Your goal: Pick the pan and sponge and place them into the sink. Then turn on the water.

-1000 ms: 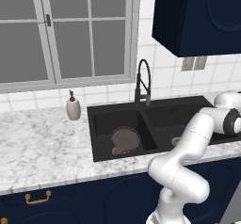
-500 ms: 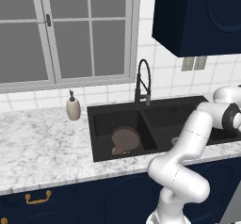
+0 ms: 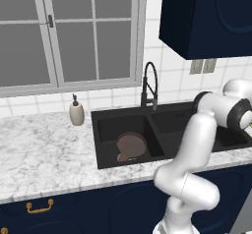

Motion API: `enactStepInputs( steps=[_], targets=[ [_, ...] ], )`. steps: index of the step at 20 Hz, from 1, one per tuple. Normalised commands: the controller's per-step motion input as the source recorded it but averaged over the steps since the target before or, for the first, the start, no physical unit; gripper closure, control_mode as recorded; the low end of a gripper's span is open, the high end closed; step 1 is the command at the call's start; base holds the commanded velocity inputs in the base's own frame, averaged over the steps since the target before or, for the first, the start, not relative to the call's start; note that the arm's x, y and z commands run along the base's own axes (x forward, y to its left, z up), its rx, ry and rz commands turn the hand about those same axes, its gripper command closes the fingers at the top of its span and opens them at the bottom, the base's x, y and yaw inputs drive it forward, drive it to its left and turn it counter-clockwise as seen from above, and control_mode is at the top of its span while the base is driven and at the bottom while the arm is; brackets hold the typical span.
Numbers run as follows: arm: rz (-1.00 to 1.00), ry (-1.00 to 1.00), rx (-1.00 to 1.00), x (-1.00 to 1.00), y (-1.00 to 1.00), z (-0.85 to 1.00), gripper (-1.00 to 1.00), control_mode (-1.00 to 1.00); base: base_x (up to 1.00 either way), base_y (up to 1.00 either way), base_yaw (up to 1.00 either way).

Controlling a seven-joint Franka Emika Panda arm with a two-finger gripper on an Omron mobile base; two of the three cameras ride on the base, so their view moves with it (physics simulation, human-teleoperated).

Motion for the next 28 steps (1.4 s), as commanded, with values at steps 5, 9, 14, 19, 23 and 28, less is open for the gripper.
enactStepInputs(
  steps=[5, 9, 14, 19, 23, 28],
  targets=[
    [-0.06, -0.10, -0.18, -0.43, 1.00, 0.47, 1.00, -1.00, 0.00, 0.00, 0.00],
    [0.03, 0.00, -0.11, 0.09, 1.00, 0.63, 1.00, -1.00, 0.00, 0.00, 0.00],
    [0.13, 0.00, -0.07, 0.04, 1.00, 0.35, 1.00, -1.00, 0.00, 0.00, 0.00],
    [0.11, 0.00, 0.00, 0.00, 1.00, 0.18, 1.00, -1.00, 0.00, 0.00, 0.00],
    [0.10, 0.03, -0.01, 0.00, 1.00, 0.16, 1.00, -1.00, 0.00, 0.00, 0.00],
    [0.10, 0.07, -0.01, 0.07, 1.00, 0.17, 1.00, -1.00, 0.00, 0.00, 0.00]
  ],
)
